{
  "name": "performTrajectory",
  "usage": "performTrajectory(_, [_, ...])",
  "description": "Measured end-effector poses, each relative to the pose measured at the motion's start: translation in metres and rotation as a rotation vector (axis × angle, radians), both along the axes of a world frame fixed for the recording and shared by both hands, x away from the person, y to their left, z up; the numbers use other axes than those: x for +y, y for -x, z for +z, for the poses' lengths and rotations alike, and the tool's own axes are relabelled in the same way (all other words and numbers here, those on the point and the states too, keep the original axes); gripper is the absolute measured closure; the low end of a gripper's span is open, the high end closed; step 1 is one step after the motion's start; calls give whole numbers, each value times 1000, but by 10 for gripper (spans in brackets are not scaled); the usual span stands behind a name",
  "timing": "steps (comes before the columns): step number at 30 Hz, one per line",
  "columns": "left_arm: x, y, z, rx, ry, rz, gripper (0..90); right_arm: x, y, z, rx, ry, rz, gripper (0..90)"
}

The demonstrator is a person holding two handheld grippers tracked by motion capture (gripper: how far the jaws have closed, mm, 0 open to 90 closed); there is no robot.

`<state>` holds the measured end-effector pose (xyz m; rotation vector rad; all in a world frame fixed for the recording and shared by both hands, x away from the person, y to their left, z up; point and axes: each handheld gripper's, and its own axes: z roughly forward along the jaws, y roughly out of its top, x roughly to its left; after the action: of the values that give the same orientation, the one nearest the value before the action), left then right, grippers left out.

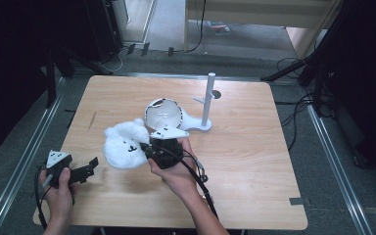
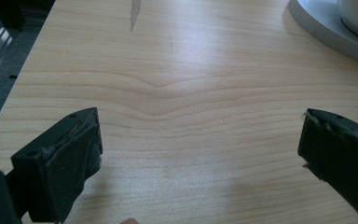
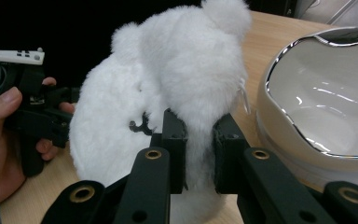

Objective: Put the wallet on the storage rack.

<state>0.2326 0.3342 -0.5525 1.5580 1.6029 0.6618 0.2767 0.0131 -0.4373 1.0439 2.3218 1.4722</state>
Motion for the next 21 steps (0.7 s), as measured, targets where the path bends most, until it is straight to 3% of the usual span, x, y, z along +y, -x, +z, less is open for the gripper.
performTrajectory(21, [0,0,0,-2,1,1,4,-38,-8,21,-4,-22,-114,792])
